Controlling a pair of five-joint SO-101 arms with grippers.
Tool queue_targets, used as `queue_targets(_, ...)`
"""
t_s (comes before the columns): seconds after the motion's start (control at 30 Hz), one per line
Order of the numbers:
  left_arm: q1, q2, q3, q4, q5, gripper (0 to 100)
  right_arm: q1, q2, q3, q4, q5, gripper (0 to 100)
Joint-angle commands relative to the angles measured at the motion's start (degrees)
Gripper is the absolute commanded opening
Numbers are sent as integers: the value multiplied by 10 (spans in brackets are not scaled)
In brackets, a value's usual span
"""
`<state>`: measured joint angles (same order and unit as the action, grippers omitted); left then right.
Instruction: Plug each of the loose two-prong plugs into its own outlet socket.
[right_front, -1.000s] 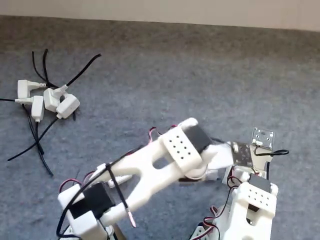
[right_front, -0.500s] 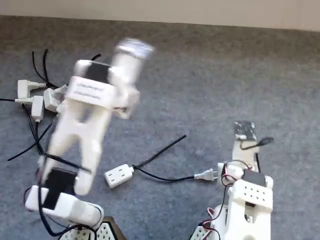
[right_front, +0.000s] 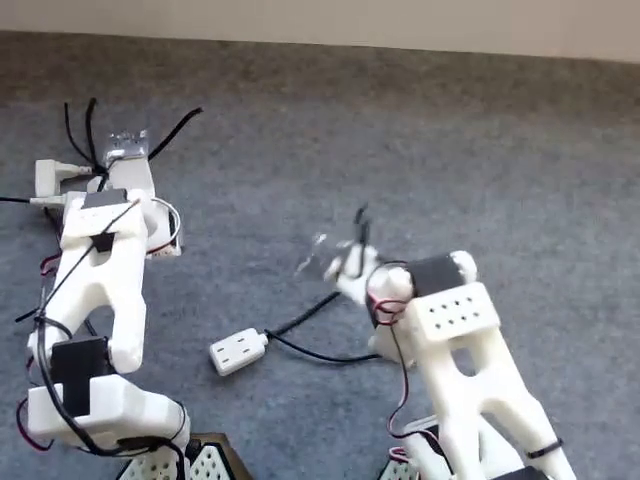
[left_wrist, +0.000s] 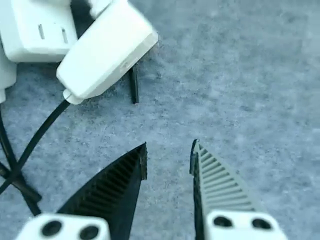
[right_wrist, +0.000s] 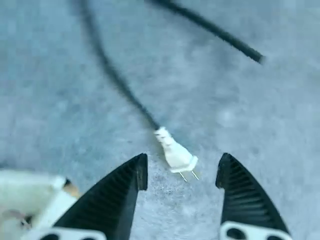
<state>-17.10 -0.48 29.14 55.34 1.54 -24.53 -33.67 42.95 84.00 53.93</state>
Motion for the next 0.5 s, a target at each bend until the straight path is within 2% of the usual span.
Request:
queue_targets(0.0, -10, -18, 2, -14, 0, 162, -7, 4, 33, 7, 167, 217)
queue_targets(0.1, -7, -17, 15, -33, 0, 162, 23, 4, 80, 1, 261, 217)
queue_targets(0.23, -7, -17, 29, -69, -1, 162, 55, 4, 102, -22, 279, 216)
queue_targets(0.47, -7, -17, 35, -70, -2, 162, 69, 7, 195, -203, 278, 195)
